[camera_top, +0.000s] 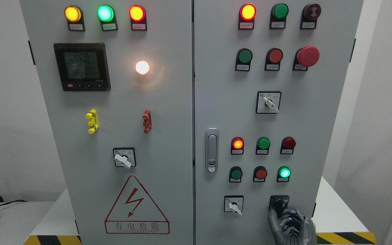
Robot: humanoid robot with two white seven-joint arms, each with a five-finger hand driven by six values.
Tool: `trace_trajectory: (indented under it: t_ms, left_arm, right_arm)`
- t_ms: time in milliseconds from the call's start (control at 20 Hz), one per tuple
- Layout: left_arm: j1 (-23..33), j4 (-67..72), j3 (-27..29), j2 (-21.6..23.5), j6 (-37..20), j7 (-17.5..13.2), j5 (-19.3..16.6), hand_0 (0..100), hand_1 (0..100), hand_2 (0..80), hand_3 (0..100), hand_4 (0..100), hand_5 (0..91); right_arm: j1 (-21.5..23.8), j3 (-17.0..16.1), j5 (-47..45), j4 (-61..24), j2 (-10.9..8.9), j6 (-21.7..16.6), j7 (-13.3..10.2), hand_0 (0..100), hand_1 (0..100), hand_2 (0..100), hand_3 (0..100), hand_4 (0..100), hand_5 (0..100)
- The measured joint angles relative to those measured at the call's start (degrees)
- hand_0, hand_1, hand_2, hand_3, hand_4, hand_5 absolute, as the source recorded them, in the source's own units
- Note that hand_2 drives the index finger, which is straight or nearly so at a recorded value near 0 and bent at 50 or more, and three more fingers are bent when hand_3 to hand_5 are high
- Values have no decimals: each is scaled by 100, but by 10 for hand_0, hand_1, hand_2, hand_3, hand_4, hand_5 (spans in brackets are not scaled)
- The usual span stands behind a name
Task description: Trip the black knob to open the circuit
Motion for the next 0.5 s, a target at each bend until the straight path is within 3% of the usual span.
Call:
trace_trajectory:
  t_ms: [501]
  left_arm:
    - [0, 0, 0, -2, 0, 0, 0, 120, 389, 0, 0, 0, 0]
  right_arm:
    - [2, -10, 76, 11, -1, 0, -12, 316, 697, 560, 824, 842, 971]
